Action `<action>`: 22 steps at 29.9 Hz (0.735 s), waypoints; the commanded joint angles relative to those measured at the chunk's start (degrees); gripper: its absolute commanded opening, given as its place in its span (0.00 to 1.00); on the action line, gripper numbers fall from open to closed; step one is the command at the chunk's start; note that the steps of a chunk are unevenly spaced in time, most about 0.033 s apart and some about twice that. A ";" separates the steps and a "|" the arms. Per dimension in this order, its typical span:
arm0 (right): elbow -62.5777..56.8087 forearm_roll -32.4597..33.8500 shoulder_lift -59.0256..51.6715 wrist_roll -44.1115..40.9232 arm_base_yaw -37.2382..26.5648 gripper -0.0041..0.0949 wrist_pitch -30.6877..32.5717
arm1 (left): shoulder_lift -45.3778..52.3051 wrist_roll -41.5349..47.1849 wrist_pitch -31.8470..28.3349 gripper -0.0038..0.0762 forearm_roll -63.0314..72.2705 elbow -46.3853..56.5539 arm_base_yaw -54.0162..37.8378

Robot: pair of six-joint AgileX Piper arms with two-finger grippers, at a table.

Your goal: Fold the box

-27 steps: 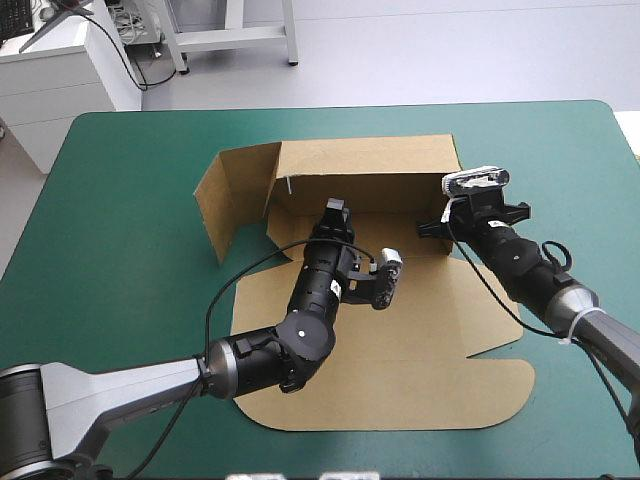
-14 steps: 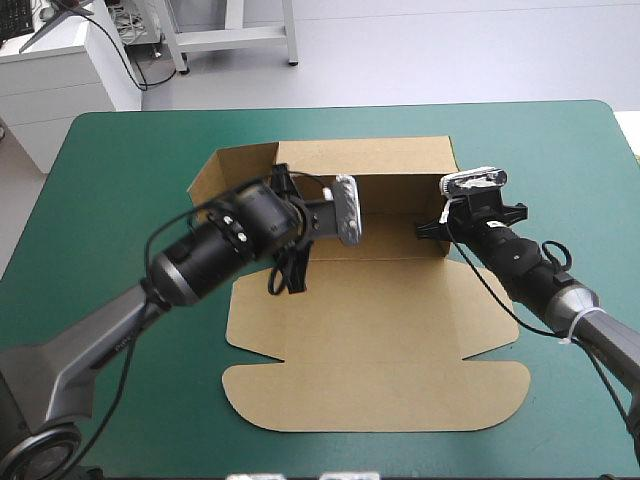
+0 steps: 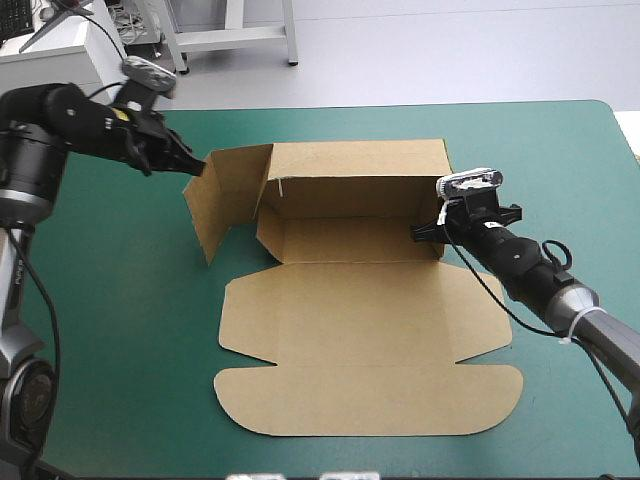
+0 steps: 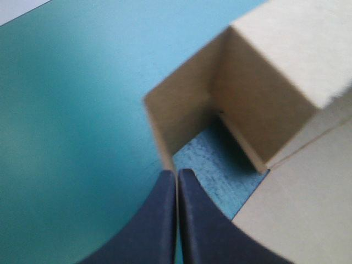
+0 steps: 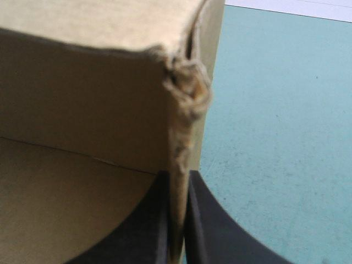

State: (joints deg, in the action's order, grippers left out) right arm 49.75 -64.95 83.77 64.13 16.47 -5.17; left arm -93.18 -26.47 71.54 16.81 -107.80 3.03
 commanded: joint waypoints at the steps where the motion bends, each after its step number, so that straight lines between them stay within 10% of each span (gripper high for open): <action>1: 1.85 0.39 -1.88 0.19 0.09 0.02 1.22 | 2.63 2.45 0.64 0.04 7.90 -0.23 -9.28; 22: 2.07 0.18 -1.88 -2.08 -0.18 0.02 5.63 | 3.71 5.56 -5.08 0.04 26.07 27.78 -31.17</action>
State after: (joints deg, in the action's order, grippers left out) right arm 49.97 -64.89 83.77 63.87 16.47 -2.38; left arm -93.05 -21.30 68.98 38.54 -80.04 -28.00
